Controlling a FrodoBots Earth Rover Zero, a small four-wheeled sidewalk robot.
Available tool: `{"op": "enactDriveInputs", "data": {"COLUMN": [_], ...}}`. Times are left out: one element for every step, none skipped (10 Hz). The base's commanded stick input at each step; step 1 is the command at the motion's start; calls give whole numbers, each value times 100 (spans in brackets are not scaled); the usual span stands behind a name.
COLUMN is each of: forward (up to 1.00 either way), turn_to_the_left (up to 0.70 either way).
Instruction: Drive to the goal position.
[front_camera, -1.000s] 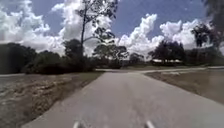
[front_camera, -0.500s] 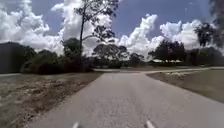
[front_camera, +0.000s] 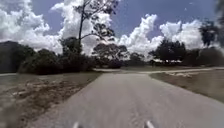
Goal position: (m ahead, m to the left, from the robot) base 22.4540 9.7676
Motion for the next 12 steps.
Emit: {"op": "enactDriveInputs", "data": {"forward": [100, 100, 100, 100, 100, 100, 100, 100, 100, 100, 100, 100], "turn_to_the_left": [0, 0, 0, 0, 0, 0, 0, 0, 0, 0, 0, 0]}}
